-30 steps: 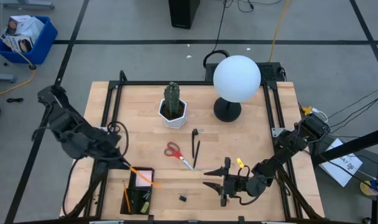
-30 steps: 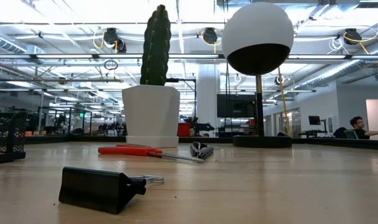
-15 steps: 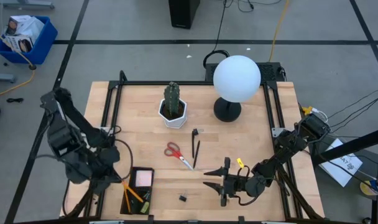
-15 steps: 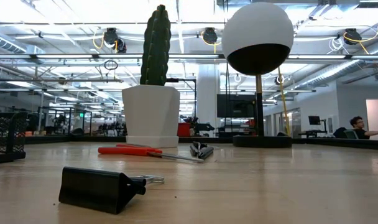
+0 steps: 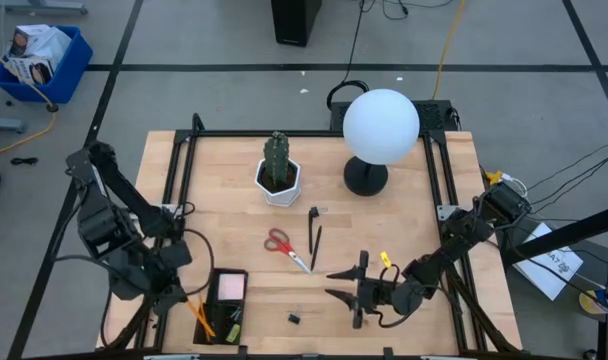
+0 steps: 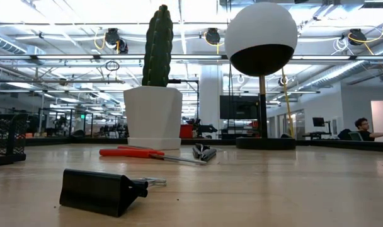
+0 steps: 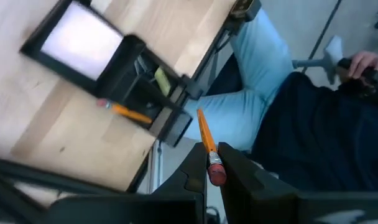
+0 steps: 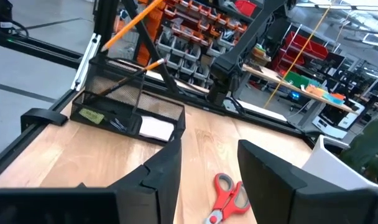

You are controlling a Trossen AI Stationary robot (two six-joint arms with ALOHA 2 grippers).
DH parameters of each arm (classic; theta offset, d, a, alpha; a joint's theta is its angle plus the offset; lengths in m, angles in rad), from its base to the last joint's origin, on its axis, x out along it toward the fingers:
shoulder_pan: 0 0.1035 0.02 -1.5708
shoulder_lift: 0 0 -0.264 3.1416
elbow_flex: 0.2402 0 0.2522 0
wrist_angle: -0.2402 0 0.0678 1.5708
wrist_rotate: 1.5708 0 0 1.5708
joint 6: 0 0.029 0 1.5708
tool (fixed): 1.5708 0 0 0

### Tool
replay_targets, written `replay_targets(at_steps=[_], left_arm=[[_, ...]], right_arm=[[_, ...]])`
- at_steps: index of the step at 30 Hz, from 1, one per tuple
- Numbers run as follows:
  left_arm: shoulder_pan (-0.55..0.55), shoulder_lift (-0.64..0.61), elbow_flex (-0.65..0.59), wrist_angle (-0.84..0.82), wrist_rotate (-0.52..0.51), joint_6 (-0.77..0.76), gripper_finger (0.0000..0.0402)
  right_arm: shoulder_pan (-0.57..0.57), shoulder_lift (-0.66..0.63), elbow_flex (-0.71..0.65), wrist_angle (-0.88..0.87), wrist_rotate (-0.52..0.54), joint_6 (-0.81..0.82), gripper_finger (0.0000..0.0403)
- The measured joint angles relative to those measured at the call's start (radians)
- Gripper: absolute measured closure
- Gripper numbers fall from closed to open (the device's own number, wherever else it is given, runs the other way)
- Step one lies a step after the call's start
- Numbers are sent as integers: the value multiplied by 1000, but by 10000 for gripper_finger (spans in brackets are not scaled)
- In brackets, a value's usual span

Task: Pick and place office supplies into organizer
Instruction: Put the pencil in the desk organizer

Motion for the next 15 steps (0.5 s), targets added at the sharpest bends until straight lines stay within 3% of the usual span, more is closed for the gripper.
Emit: replay_targets(at_steps=[5,12,15], left_arm=[[0,-3,0,-78,26,-50,379],[1,4,0,-153,-38,-92,379],[1,28,0,-181,-4,-93,379]], right_arm=[[-10,0,-13,-7,0,38,250],[-21,0,-41,-6,0,87,250],[-21,1,-43,10,0,88,250]])
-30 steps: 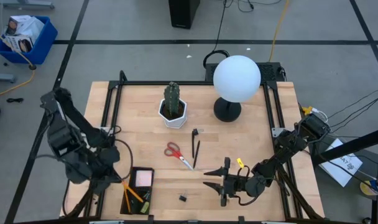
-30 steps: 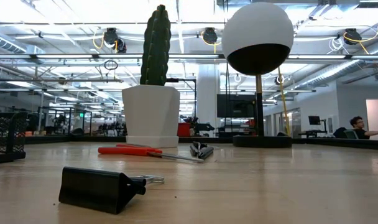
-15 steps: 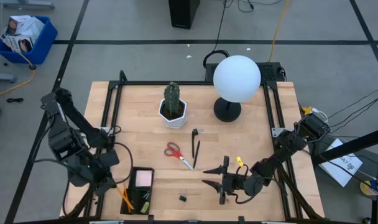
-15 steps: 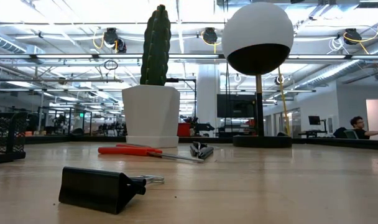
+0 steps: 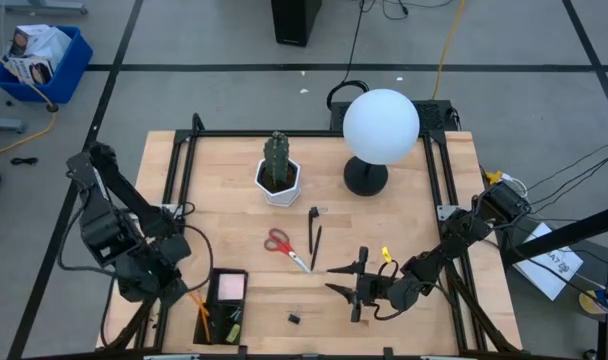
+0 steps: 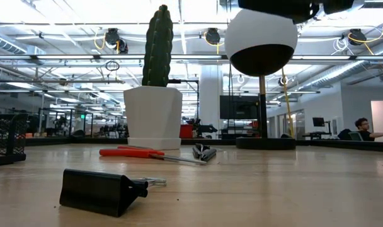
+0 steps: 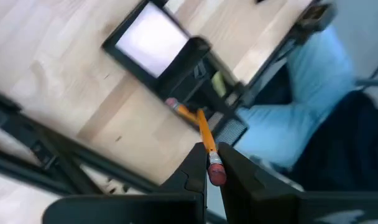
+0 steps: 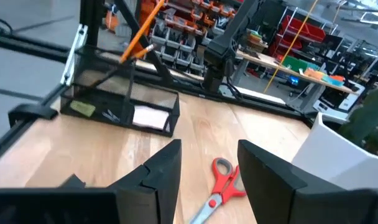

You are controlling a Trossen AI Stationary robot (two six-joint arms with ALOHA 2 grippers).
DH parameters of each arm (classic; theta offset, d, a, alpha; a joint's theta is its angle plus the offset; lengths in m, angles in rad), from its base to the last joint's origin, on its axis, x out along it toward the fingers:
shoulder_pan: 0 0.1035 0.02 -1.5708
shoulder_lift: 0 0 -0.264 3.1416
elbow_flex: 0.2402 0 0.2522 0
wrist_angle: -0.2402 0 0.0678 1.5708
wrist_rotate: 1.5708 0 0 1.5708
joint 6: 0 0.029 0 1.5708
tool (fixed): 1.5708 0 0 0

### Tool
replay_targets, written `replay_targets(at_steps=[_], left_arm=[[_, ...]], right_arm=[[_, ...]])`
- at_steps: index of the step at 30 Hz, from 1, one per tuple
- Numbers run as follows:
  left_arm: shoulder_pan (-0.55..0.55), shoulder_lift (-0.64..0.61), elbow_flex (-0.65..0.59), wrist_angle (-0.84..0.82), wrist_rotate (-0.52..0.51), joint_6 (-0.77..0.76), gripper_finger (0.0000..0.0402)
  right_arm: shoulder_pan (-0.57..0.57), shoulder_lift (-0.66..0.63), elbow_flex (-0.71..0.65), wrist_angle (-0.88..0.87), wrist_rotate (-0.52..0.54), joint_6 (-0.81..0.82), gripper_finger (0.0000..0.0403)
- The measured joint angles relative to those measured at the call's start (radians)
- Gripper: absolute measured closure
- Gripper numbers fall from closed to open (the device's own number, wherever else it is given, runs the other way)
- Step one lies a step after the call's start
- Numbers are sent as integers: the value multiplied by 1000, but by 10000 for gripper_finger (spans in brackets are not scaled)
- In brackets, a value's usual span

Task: Pick and place office supplies into organizer
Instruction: Put the pencil in the desk organizer

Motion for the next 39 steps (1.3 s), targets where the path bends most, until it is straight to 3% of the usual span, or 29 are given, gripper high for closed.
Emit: replay_targets(at_steps=[17,39], left_arm=[[0,153,0,-7,24,51,373],[-1,300,-1,123,39,104,363]], right_arm=[[1,0,0,59,0,-50,250],[1,0,0,58,0,-35,250]])
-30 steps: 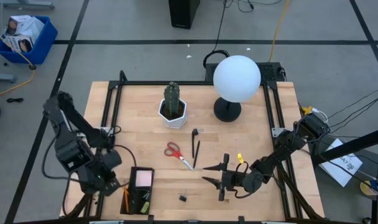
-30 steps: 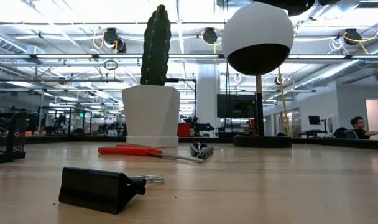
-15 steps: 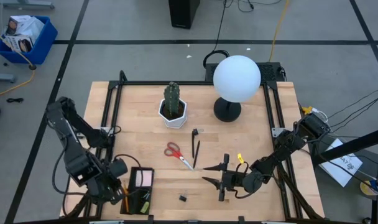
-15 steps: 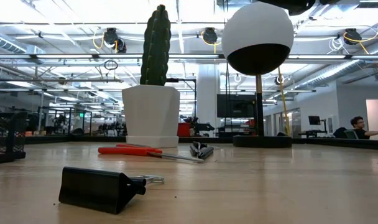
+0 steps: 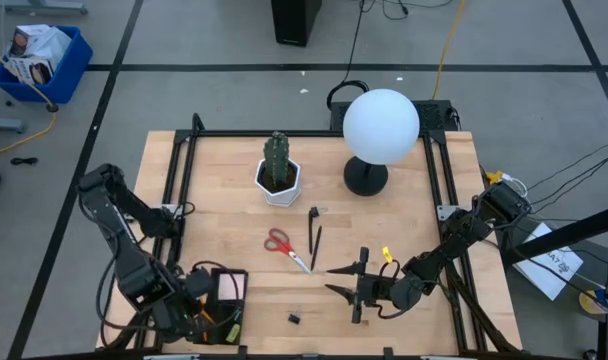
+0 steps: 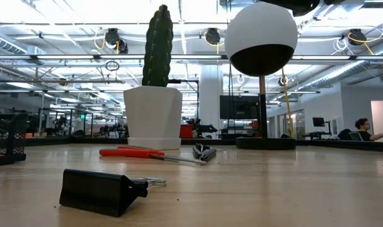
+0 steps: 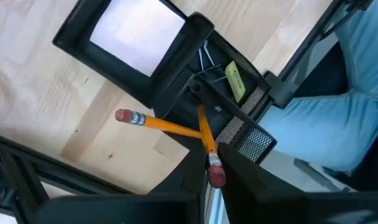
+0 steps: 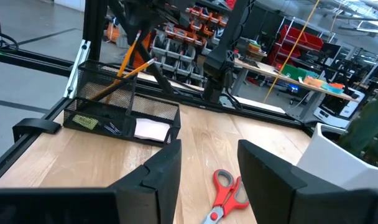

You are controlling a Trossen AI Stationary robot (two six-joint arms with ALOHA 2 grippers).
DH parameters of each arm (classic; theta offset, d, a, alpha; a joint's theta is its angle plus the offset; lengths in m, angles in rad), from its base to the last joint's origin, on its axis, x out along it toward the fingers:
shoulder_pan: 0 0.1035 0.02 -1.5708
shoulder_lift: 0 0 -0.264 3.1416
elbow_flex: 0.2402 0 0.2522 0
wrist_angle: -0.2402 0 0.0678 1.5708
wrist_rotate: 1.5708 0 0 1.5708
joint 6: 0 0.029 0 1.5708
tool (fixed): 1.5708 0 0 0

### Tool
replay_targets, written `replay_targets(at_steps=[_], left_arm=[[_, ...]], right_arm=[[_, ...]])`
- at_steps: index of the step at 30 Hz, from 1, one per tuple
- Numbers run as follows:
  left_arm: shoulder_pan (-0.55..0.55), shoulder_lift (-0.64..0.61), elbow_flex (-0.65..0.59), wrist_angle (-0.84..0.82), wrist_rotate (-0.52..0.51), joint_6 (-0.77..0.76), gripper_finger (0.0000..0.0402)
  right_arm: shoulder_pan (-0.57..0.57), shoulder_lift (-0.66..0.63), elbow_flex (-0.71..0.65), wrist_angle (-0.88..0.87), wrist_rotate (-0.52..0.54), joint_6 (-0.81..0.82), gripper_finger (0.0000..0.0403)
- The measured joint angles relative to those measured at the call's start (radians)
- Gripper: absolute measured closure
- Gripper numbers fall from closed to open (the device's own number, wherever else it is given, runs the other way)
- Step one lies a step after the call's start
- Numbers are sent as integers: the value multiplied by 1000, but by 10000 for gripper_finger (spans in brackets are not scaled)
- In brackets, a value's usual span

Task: Pick and place office supplies into organizer
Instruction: Put the pencil in the desk organizer, then put the bottom binder clip in the desk organizer

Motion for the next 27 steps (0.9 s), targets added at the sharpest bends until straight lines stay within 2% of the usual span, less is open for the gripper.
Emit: replay_targets(at_steps=[3,12,21,27], left_arm=[[-1,1,0,0,-9,18,351],[7,1,0,-1,-120,88,345],[27,-5,0,-4,-130,183,344],[30,-6,0,-5,-389,300,344]], right_arm=[[0,0,0,0,0,0,250],[0,0,0,0,0,0,250],[0,0,0,-1,0,0,250],[-14,0,0,-67,-2,71,250]])
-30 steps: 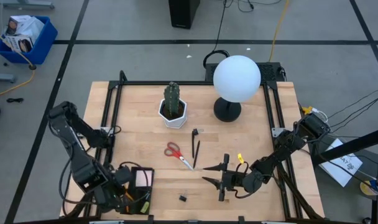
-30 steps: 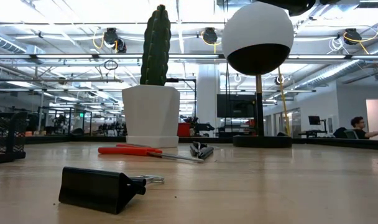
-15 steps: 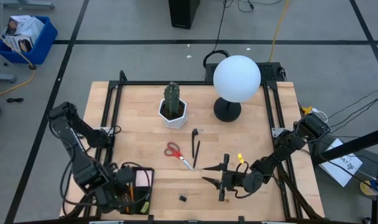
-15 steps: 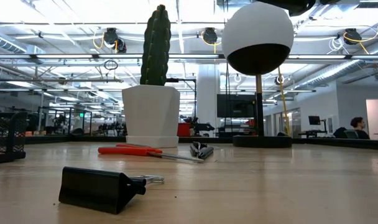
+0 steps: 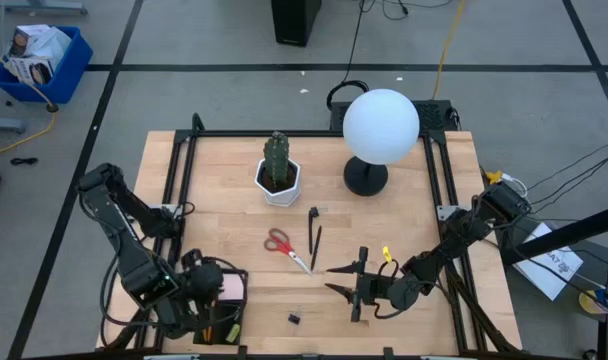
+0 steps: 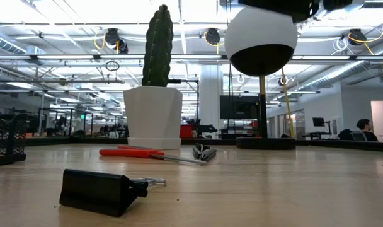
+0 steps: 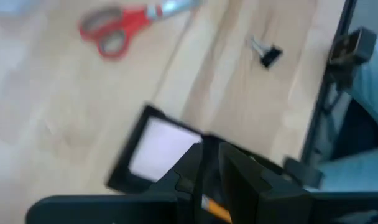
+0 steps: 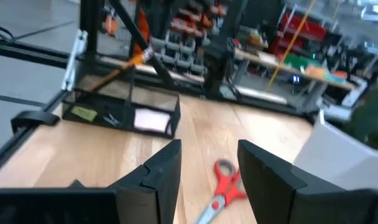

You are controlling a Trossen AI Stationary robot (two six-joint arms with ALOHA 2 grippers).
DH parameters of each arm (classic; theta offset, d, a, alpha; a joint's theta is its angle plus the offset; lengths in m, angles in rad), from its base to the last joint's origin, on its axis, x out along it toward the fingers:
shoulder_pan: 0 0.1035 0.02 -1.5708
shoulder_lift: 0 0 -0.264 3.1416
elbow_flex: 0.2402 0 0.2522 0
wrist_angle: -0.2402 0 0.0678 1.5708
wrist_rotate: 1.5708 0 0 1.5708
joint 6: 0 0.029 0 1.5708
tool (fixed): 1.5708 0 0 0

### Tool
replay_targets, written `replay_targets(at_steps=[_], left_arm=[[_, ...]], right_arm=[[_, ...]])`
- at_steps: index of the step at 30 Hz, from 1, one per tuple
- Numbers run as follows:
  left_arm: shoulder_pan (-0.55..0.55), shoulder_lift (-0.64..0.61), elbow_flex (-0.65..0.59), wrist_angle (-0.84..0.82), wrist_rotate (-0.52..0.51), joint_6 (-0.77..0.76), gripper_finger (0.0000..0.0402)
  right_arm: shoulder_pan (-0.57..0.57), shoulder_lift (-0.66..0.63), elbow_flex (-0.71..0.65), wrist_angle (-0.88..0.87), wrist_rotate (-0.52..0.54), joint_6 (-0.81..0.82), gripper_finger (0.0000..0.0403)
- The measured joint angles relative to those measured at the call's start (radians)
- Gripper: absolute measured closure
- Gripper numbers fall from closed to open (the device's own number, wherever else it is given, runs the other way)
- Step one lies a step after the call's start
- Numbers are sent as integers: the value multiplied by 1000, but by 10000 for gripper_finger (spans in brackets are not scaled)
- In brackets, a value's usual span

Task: Pick and place office supplies into organizer
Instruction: Put the bottom binder clip in the desk organizer

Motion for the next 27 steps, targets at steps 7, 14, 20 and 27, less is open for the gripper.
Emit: replay_targets(at_steps=[7,14,20,27], left_arm=[[49,0,0,3,-221,86,344],[104,0,0,14,-382,135,344],[127,0,0,98,-402,211,344],[136,0,0,242,-429,354,344]], right_arm=[[-78,7,0,-114,-154,183,250],[-124,24,-4,-214,-193,264,250],[-155,33,-23,-203,-431,338,250],[-156,110,-23,-66,-730,269,250]])
